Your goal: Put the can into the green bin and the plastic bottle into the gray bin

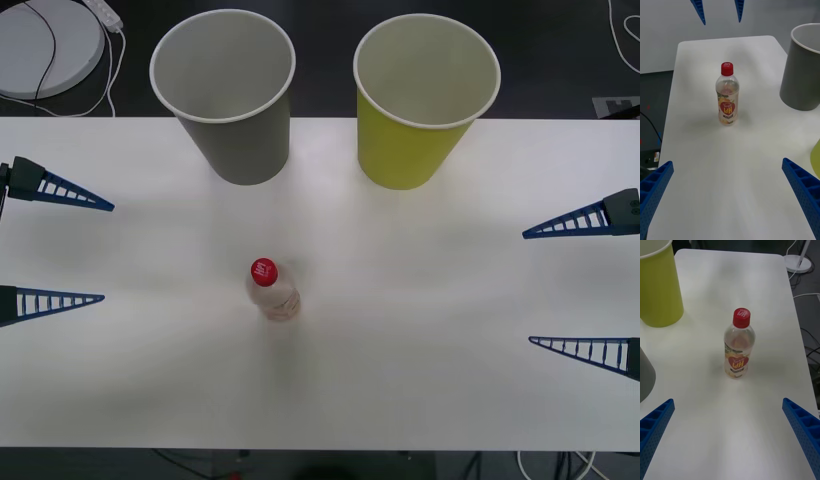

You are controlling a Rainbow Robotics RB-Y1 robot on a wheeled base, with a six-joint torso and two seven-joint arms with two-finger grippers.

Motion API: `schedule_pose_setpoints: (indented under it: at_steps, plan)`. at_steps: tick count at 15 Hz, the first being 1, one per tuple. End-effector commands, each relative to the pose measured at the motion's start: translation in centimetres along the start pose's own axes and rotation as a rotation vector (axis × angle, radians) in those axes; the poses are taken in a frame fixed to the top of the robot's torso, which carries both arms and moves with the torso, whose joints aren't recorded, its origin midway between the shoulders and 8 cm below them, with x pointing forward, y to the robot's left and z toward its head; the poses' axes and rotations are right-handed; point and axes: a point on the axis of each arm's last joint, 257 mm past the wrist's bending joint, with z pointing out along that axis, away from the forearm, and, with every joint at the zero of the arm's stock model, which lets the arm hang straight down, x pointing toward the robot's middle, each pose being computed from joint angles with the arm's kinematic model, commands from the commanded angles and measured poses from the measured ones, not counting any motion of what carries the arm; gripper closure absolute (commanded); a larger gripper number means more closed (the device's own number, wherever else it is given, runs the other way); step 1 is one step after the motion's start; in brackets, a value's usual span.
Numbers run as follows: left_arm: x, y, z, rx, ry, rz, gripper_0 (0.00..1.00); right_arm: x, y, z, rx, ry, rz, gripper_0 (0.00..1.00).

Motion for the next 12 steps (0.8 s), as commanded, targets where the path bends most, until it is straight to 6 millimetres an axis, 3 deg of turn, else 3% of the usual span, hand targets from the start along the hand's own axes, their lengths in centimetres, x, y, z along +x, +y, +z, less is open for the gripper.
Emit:
schedule_pose_setpoints:
  at_steps: [1, 4, 12]
  plan:
    - [0.0, 0.0, 0.0, 0.0, 0.0, 0.0, 0.0, 0.0, 0.0, 0.0, 0.0, 0.0, 0.0, 0.0]
    - [0.8, -0.8, 0.4, 0.009, -0.007, -0.042, 0.0, 0.0, 0.0, 0.0, 0.0, 0.0, 0.0, 0.0]
    - [1.6, 0.5, 0.7, -0.031, -0.038, -0.125, 0.0, 0.0, 0.0, 0.0, 0.0, 0.0, 0.0, 0.0]
